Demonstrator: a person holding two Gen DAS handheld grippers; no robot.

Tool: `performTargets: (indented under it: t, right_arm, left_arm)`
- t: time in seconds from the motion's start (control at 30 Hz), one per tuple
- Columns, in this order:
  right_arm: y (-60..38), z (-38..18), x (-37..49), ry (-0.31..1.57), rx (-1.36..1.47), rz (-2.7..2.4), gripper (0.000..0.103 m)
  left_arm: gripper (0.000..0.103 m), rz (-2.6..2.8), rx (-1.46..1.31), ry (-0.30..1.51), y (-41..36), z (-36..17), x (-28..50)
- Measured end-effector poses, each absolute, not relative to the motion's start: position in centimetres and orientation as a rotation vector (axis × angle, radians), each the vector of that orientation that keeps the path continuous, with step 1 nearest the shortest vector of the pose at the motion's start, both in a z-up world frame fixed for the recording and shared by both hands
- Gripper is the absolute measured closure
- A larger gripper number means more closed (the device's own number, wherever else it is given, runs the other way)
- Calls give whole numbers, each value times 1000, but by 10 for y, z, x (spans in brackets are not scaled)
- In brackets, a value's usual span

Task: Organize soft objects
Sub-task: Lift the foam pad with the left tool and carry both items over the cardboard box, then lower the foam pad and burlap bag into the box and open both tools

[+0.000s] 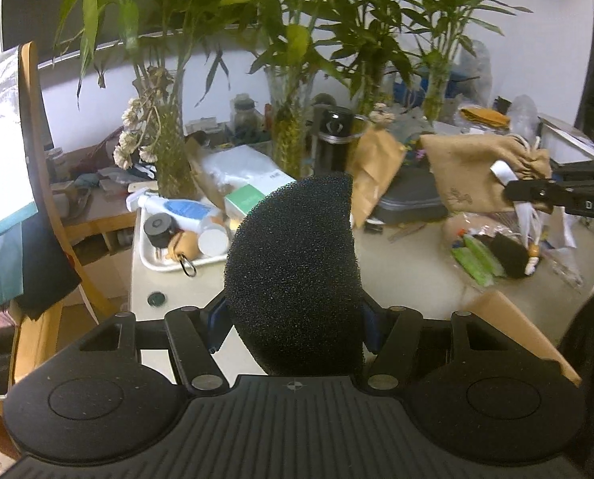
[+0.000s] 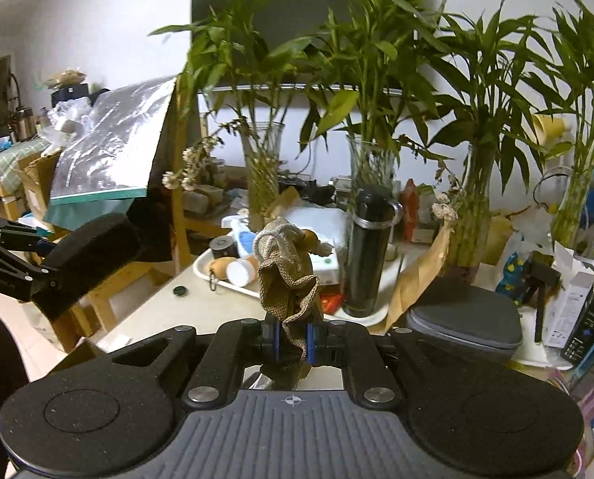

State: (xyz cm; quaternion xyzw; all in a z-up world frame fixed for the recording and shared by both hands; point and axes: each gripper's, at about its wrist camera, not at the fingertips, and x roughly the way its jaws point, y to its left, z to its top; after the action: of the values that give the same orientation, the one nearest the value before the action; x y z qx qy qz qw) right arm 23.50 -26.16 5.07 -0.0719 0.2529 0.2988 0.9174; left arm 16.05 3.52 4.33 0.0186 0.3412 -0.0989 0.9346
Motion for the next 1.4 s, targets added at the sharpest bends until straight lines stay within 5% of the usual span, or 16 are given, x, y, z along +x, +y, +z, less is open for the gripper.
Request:
performTargets:
  t: [0.67, 0.77, 0.93, 1.4]
  right_arm:
    - [-275, 58, 165, 490, -162, 649, 89]
    - [-275, 57, 158, 489, -174, 648, 89]
    - [-280, 58, 150, 493, -165, 647, 89]
    - [-287, 54, 136, 517, -110, 662, 89]
  left_arm:
    - [42, -188, 3, 822, -3, 14, 104]
    - [40, -225, -50, 818, -3, 9, 104]
    - [24, -267, -140, 781, 4, 6, 94]
    - [22, -257, -74, 706, 9, 13, 71]
